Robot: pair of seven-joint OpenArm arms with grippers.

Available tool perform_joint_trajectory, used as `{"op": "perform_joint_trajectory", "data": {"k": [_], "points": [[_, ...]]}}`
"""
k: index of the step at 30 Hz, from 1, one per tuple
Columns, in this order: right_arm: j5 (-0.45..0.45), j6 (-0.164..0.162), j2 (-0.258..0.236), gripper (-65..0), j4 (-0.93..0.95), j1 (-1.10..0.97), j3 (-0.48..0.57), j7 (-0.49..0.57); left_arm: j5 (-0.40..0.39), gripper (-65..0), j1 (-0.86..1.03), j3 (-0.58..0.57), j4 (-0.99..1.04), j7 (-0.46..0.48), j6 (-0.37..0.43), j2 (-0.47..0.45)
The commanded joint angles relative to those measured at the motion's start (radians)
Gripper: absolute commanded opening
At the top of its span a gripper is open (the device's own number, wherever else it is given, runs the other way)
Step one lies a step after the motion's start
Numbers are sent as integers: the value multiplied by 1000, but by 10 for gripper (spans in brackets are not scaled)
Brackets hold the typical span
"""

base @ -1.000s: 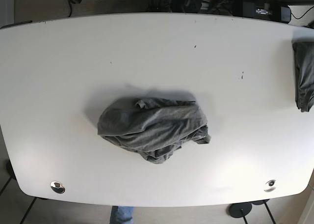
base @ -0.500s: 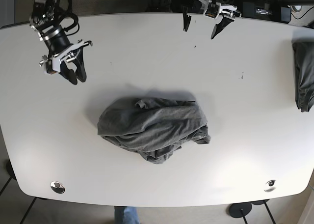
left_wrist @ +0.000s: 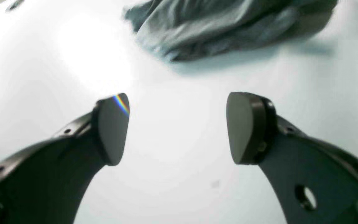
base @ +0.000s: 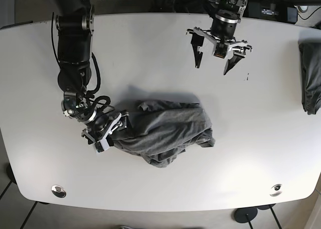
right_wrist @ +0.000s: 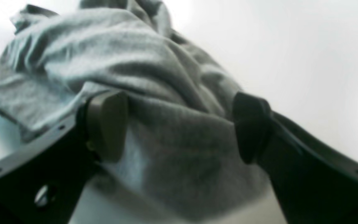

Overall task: Fold the T-shirt properly
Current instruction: 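Grasp the crumpled grey shirt with the right gripper, then lift the grey shirt high with the right gripper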

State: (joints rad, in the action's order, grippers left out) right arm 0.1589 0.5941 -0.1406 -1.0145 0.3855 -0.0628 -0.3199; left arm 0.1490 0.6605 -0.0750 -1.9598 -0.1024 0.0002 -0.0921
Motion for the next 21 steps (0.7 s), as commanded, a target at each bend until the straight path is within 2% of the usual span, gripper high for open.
{"op": "perform_joint_trajectory", "data": {"k": [1,2,4,5,8,11,14,18,19,21], "points": [[6,-3,-15,-197,92,45,-4,83,-2,-199,-38,1,-17,14,1,1],[11,-3,-15,-266,121,46,-4,103,-2,-199,-54,5,-19,2,1,-1],[11,-3,-18,-556,127,5,-10,117,-6,-199,-72,36,-22,-20,-1,5],[12,-3,-20,-639,108,-21,-12,117,-6,-197,-92,34,-22,-21,-1,5],[12,-3,-21,-588,-60,-156,-13,86,-27,-197,-115,17,-16,-40,-1,9],[12,-10,-18,-588,-344,-377,-13,-11,-171,-197,-180,5,6,-82,-2,7],[12,-10,-15,-582,-605,-627,-13,-88,-246,-197,-224,5,33,-138,-2,7],[18,-10,-14,-575,-709,-758,-10,-109,-248,-197,-233,4,84,-136,-2,7],[41,-10,-15,-556,-711,-753,-13,-130,-248,-197,-242,4,95,-136,-2,5],[110,-10,-23,-472,-714,-733,-45,-149,-248,-197,-258,2,110,-136,-27,4]]}}
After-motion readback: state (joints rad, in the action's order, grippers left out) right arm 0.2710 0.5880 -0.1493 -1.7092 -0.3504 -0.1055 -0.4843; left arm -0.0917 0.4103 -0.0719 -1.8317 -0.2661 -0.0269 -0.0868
